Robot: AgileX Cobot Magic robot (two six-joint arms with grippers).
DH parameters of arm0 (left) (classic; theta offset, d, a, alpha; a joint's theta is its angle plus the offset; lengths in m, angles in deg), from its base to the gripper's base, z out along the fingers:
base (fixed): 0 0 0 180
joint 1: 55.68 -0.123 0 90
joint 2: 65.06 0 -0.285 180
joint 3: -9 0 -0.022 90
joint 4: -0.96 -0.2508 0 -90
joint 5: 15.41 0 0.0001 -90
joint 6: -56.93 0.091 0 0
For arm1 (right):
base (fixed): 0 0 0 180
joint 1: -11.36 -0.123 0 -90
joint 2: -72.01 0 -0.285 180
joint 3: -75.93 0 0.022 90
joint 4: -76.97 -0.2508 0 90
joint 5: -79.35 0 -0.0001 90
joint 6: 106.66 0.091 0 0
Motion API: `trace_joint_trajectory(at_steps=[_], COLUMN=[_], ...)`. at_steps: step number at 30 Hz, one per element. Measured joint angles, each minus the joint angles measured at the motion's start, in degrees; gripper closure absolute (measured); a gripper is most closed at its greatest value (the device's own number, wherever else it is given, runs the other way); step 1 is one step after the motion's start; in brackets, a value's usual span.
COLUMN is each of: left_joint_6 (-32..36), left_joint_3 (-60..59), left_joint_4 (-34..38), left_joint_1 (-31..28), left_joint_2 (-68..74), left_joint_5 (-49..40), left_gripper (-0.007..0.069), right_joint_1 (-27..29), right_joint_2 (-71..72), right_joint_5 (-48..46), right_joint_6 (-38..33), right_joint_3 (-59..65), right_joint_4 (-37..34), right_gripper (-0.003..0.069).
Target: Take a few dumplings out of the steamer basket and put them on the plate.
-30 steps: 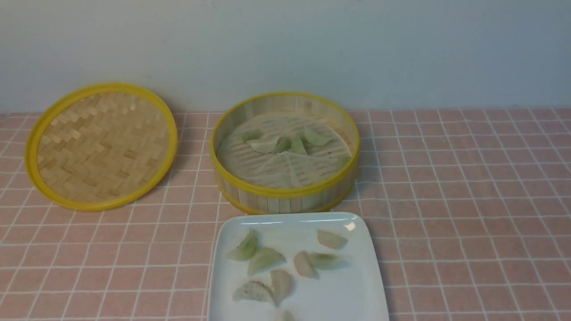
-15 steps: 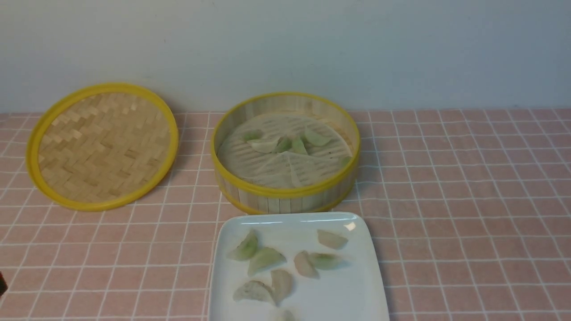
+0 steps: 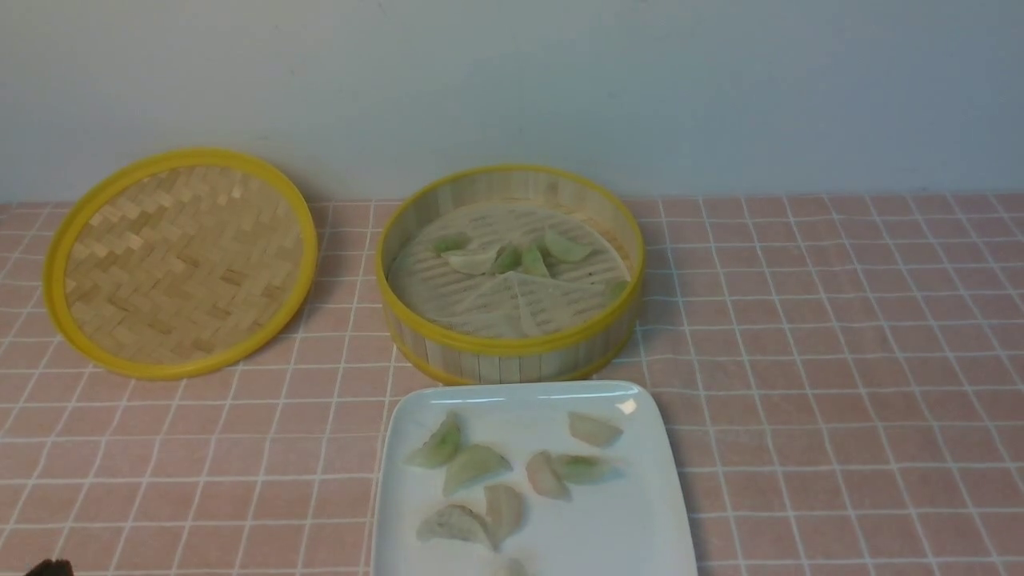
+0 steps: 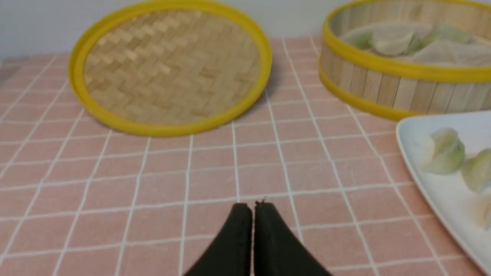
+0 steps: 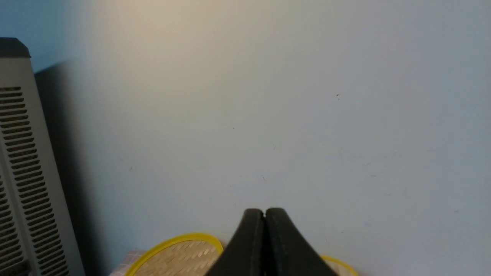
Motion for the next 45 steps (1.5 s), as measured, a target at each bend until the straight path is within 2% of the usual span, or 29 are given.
trace_joint_trajectory(at_steps=[26, 29, 35, 39, 42, 45], left_joint_6=[-0.05, -0.05, -0.05, -0.05, -0.10, -0.10], left_joint_3=[-0.06, -0.06, -0.06, -0.01, -0.01, -0.01], left_joint_4=[-0.32, -0.32, -0.32, -0.32, -0.32, -0.32], left_joint_1=[-0.06, -0.06, -0.06, -0.06, -0.06, -0.06], left_joint_2=[0.00, 0.00, 0.00, 0.00, 0.00, 0.00], left_joint_5=[-0.64, -0.64, -0.64, -0.69, -0.75, -0.75], left_gripper=[0.0631, 0.0631, 0.0631, 0.0631, 0.0631, 0.0631], right_joint_1=[0.00, 0.00, 0.00, 0.21, 5.20, 14.57], right_joint_2=[0.02, 0.02, 0.07, 0.07, 0.07, 0.07], right_joint_5=[-0.05, 0.02, 0.63, 0.63, 0.63, 0.63], right_joint_6=[-0.12, -3.07, -14.65, -16.71, -17.00, -17.08], right_joint_3=[0.00, 0.16, 3.87, 6.70, 9.48, 13.91], right_joint_4=[0.00, -1.25, -6.91, -7.68, -7.68, -7.68], right_gripper=[0.0673, 0.0673, 0.0673, 0.0673, 0.0673, 0.0673])
